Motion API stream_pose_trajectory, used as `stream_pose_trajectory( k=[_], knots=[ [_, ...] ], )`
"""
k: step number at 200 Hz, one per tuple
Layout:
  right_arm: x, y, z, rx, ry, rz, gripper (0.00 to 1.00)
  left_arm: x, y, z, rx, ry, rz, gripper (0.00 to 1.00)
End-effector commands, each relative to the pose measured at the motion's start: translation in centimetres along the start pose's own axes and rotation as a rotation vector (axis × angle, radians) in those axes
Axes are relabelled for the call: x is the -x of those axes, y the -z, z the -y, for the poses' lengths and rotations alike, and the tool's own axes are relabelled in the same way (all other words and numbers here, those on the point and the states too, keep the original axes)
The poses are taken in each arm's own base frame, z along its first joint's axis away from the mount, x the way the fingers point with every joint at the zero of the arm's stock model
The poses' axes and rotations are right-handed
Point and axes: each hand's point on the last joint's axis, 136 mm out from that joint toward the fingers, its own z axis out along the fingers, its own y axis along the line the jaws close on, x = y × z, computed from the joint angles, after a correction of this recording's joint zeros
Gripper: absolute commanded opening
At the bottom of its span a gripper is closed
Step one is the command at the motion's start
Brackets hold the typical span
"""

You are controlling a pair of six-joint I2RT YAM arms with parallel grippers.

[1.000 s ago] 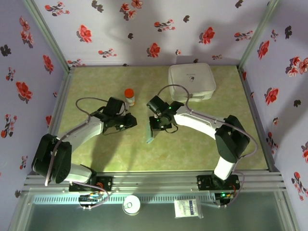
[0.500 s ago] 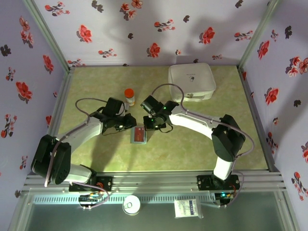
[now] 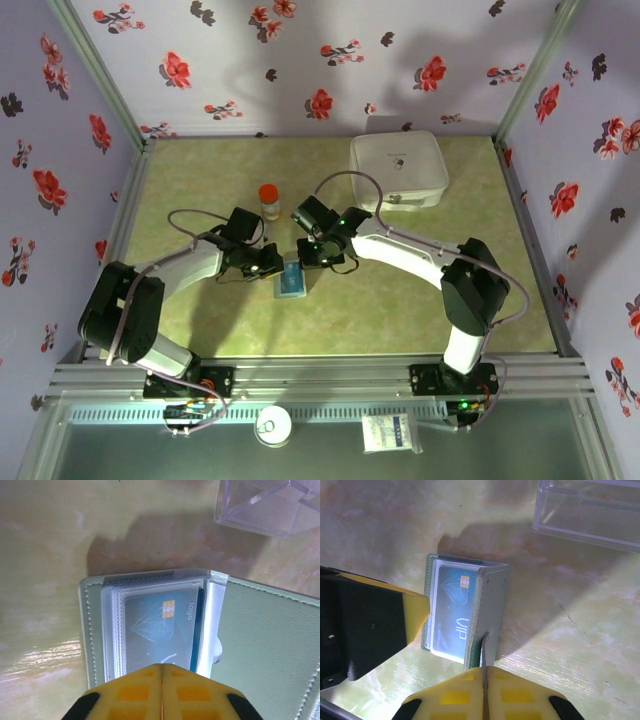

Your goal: Take the credit cards out of the card holder

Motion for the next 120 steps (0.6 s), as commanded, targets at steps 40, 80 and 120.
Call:
stream_pose_trajectory(
  k=[40,80,120],
  knots=[
    [-0.9,0.0,3.0,-0.08,-0.031,-0.005,0.09,-1.3,-2.0,-2.1,0.039,-0.004,-0.071,0.01],
    [-1.0,-0.4,4.6,-0.097,-0.052,-0.015,0.09,-2.0,-2.7,-3.1,0.059,0.013,-0.096,0.0],
    [-1.1,-0.6,5.7,-0.113,-0.064,-0.02,0.09,-2.2,-2.3,-3.0,0.056,0.021,-0.089,0.0]
  ],
)
